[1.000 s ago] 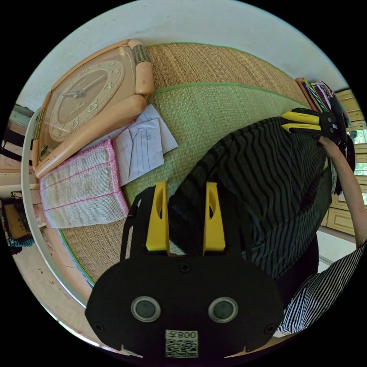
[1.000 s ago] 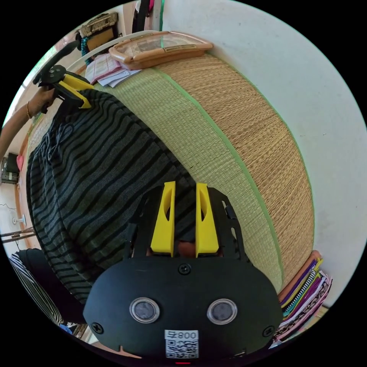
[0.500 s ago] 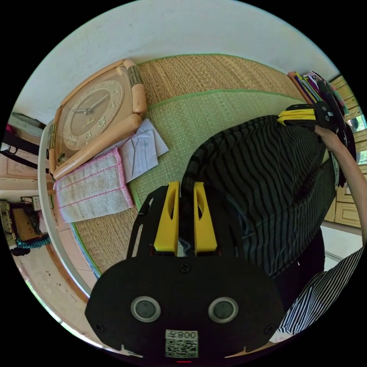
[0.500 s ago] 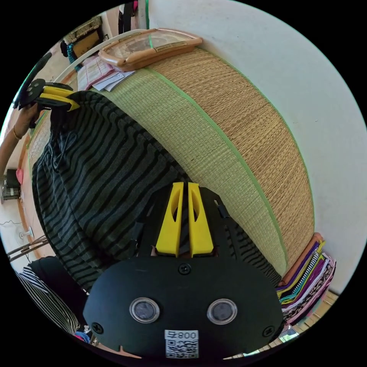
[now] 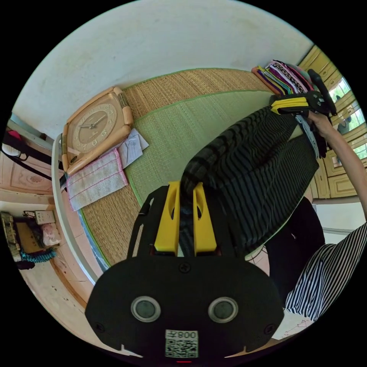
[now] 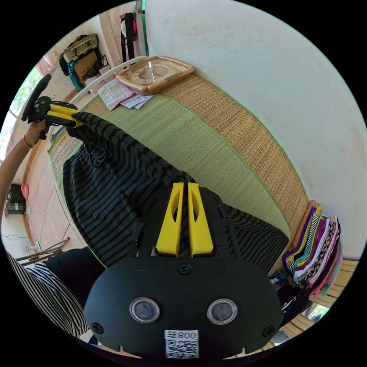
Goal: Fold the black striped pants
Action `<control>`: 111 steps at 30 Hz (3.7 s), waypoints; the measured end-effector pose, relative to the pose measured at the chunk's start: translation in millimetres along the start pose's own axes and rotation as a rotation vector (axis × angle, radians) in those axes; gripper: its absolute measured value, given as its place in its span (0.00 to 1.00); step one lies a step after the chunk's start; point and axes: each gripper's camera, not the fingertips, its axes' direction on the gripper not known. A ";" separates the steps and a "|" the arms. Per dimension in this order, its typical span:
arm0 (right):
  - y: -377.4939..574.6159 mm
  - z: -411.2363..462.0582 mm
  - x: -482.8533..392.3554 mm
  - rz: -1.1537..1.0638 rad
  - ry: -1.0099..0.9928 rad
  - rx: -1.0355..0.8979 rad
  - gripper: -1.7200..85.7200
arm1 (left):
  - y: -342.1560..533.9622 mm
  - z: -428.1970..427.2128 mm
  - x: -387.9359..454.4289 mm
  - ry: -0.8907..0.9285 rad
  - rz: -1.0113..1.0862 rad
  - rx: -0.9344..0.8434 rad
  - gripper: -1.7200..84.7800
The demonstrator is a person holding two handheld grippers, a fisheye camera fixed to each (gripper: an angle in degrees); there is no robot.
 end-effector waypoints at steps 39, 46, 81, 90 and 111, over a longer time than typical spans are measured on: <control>243.7 81.0 -161.1 0.085 -0.167 0.034 0.04 | 187.6 65.2 237.6 -0.283 0.272 -0.086 0.03; 245.6 101.3 -160.2 0.069 -0.178 0.066 0.04 | 193.2 82.2 248.0 -0.285 0.326 -0.104 0.03; 273.9 298.2 -142.9 -0.004 -0.233 -0.103 0.06 | 260.8 228.8 200.3 0.250 0.060 0.026 0.06; 293.1 313.7 -105.3 0.092 -0.314 -0.076 0.05 | 233.1 322.6 226.6 0.320 -0.073 -0.065 0.02; 361.6 339.7 9.4 0.397 -0.394 -0.055 0.02 | 155.8 352.2 286.3 0.467 0.000 0.113 0.02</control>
